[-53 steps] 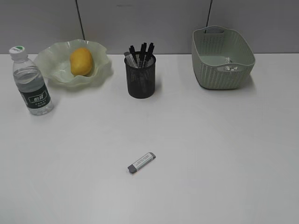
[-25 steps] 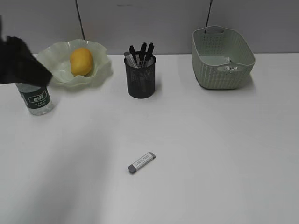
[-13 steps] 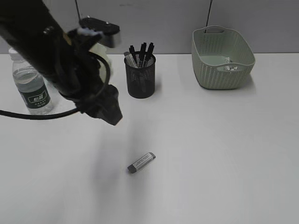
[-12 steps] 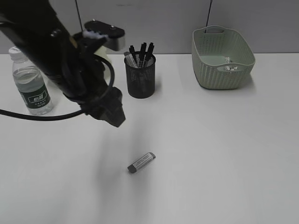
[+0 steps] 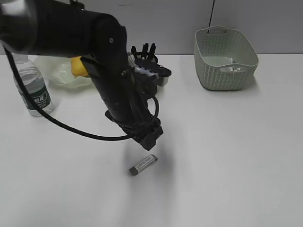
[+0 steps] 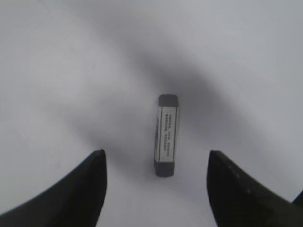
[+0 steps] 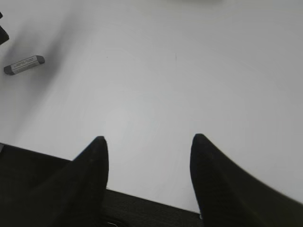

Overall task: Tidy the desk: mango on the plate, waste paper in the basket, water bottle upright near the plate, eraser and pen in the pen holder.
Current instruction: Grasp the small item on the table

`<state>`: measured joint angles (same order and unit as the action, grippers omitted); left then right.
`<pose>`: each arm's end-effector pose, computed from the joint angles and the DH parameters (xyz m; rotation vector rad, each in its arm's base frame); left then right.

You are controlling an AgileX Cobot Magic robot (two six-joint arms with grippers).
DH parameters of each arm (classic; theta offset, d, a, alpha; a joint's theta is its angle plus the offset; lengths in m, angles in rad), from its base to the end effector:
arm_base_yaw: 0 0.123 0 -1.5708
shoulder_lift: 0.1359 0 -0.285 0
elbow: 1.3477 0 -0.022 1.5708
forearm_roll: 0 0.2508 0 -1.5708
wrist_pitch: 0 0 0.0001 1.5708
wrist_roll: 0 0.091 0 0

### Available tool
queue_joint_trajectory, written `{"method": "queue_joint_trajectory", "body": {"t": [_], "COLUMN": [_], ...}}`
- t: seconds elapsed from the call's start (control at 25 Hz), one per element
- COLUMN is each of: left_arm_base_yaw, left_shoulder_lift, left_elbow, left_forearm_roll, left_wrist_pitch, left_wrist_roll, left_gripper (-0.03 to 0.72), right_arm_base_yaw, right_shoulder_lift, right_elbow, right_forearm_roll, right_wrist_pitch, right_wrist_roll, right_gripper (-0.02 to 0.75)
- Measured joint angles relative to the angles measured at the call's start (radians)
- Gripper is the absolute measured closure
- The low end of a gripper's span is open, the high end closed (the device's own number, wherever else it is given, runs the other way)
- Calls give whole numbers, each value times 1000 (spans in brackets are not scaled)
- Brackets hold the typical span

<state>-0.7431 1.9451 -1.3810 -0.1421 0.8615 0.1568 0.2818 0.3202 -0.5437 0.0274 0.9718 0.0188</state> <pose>0.2830 -0.2733 0.1882 1.1725 2.6982 -0.2664 0.0455 0.0153 0.2902 -0.2887 2.2201 0.1973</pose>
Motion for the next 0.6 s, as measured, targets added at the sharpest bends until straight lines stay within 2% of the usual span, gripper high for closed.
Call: {"method": "queue_joint_trajectory", "body": {"t": [0.24, 0.6], "left_arm_base_yaw": [-58, -91], "left_shoulder_lift": [97, 180], "left_elbow": [-52, -77], "left_forearm_roll": [118, 166], "left_wrist_pitch": [0, 1], "left_wrist_roll": [-90, -157], "left_gripper": [183, 186], "right_arm_base_yaw": [0, 0], "right_shoulder_lift": [0, 0], "right_elbow": [0, 0], "right_forearm_roll": [0, -1], "right_wrist_pitch": [-1, -1], "right_wrist_roll": [0, 0], "right_gripper": [294, 295]}}
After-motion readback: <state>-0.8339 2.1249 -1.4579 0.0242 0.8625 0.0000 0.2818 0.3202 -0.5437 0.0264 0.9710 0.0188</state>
